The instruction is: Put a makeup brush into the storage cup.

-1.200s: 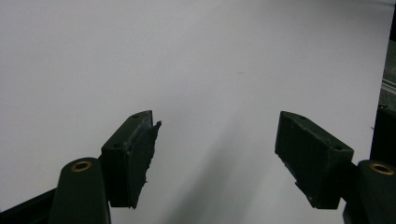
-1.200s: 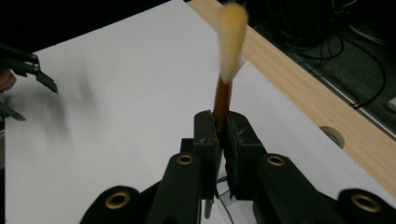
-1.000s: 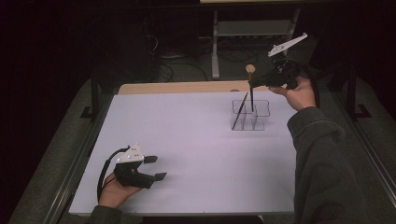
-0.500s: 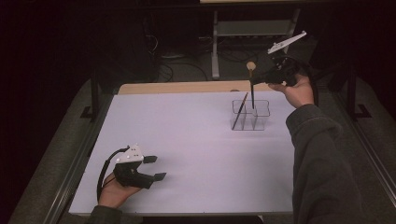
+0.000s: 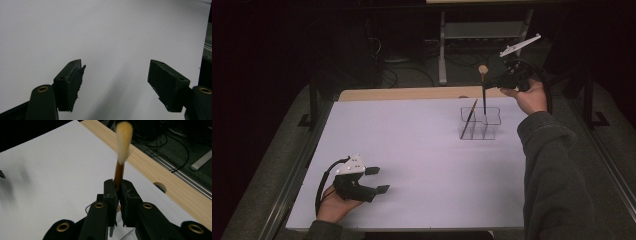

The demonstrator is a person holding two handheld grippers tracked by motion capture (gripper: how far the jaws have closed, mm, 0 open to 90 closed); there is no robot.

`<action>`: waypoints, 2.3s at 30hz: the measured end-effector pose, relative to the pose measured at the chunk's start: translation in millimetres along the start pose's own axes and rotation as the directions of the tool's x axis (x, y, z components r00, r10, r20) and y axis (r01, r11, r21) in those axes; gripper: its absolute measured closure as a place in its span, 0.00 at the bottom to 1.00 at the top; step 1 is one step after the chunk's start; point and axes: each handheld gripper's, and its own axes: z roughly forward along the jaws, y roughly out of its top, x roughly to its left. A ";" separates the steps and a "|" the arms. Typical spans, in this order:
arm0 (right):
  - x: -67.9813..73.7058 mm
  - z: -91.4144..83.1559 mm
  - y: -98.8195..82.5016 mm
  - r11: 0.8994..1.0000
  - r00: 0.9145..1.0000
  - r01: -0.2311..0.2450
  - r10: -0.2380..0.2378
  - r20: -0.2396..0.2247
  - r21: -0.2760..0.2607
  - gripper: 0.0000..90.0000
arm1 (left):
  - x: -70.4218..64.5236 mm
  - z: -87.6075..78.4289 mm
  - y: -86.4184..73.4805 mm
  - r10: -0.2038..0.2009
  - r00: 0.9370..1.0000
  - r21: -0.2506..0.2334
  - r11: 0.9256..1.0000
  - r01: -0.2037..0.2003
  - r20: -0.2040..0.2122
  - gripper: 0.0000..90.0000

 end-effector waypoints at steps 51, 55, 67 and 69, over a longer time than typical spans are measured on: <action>-6.6 29.9 -29.5 0.998 0.998 -0.063 0.062 0.021 0.014 0.92 | 0.9 1.2 -2.3 -0.006 1.000 0.009 1.000 0.006 0.003 0.30; -7.0 31.9 -31.7 0.998 0.998 -0.059 0.058 0.019 0.018 0.92 | 1.6 0.6 -2.3 -0.002 1.000 0.013 1.000 0.002 0.002 0.30; -6.3 37.4 -39.7 0.998 0.998 -0.055 0.054 0.023 0.025 0.92 | 1.3 0.2 -1.7 0.005 1.000 0.010 1.000 -0.005 -0.003 0.30; -5.9 38.0 -40.9 0.998 0.998 -0.064 0.063 0.021 0.027 0.92 | 0.8 0.4 -1.9 0.001 1.000 0.010 1.000 -0.001 -0.002 0.30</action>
